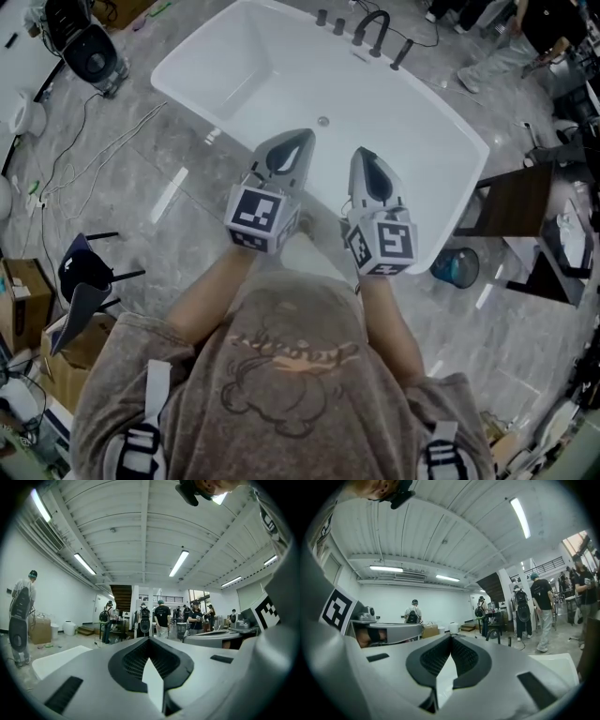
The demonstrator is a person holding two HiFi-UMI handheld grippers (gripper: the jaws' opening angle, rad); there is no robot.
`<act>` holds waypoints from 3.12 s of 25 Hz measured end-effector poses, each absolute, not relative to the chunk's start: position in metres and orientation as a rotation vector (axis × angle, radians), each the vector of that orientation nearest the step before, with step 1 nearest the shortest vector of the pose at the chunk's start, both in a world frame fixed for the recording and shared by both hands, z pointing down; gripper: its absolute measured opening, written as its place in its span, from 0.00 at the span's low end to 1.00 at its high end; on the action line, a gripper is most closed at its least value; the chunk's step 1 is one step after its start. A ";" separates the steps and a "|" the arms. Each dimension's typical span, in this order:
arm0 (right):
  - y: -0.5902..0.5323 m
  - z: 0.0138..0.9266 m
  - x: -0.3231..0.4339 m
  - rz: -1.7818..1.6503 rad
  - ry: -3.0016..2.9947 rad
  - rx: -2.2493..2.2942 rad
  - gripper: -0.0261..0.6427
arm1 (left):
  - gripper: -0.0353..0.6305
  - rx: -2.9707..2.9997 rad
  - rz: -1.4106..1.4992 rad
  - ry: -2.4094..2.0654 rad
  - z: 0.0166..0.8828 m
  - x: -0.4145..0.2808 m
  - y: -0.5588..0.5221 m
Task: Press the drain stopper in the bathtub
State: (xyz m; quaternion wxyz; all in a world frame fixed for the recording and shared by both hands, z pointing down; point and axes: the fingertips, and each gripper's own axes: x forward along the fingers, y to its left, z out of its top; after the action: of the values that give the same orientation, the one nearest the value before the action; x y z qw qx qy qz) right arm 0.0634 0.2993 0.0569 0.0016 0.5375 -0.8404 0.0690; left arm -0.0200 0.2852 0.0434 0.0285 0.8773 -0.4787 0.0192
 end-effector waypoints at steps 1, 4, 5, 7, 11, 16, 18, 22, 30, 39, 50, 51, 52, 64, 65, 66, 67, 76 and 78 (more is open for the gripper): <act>0.290 0.058 0.063 0.221 -2.634 1.687 0.04 | 0.06 2.708 0.058 -1.474 0.043 -0.019 0.276; 0.262 0.059 0.065 0.228 -2.621 1.686 0.04 | 0.06 2.706 0.060 -1.470 0.043 -0.016 0.250; 0.252 0.059 0.066 0.227 -2.618 1.684 0.04 | 0.06 2.702 0.059 -1.472 0.044 -0.015 0.240; 0.233 0.060 0.068 0.223 -2.617 1.680 0.04 | 0.06 2.693 0.061 -1.476 0.046 -0.012 0.222; 0.198 0.066 0.073 0.240 -2.626 1.668 0.04 | 0.06 2.682 0.070 -1.482 0.049 -0.008 0.188; 0.160 0.072 0.074 0.249 -2.631 1.626 0.04 | 0.06 2.673 0.080 -1.512 0.052 -0.009 0.147; 0.148 0.070 0.073 0.234 -2.649 1.614 0.04 | 0.06 2.677 0.072 -1.520 0.049 -0.008 0.135; 0.127 0.073 0.069 0.233 -2.662 1.588 0.04 | 0.06 2.674 0.088 -1.538 0.050 -0.012 0.115; 0.083 0.089 0.062 0.257 -2.649 1.585 0.04 | 0.06 2.725 0.107 -1.458 0.063 -0.006 0.072; 0.021 0.117 0.043 0.279 -2.600 1.667 0.04 | 0.06 2.804 0.187 -1.333 0.095 -0.019 0.006; -0.060 0.171 0.022 0.295 -2.544 1.767 0.04 | 0.06 2.870 0.200 -1.140 0.152 -0.038 -0.076; -0.066 0.180 0.021 0.298 -2.542 1.773 0.04 | 0.06 2.882 0.197 -1.119 0.160 -0.037 -0.082; -0.073 0.187 0.020 0.296 -2.545 1.781 0.04 | 0.06 2.892 0.195 -1.097 0.168 -0.038 -0.088; -0.139 0.304 0.013 0.247 -2.507 1.827 0.04 | 0.06 2.911 0.138 -0.935 0.286 -0.040 -0.156; -0.143 0.315 0.014 0.248 -2.502 1.830 0.04 | 0.06 2.912 0.131 -0.923 0.296 -0.039 -0.160; -0.146 0.325 0.014 0.247 -2.498 1.833 0.04 | 0.06 2.913 0.125 -0.908 0.306 -0.038 -0.164; -0.149 0.335 0.014 0.246 -2.495 1.837 0.04 | 0.06 2.917 0.121 -0.890 0.315 -0.037 -0.167; -0.169 0.439 0.025 0.310 -2.457 1.860 0.04 | 0.06 2.960 0.179 -0.756 0.414 -0.016 -0.186; -0.172 0.457 0.036 0.300 -2.452 1.867 0.04 | 0.06 2.967 0.167 -0.738 0.431 -0.004 -0.189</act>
State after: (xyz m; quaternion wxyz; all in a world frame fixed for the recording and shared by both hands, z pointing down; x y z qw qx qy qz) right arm 0.0357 -0.1717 0.4569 0.0227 0.6028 -0.7917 0.0969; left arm -0.0039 -0.1886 0.4310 0.0398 0.9682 -0.2408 0.0544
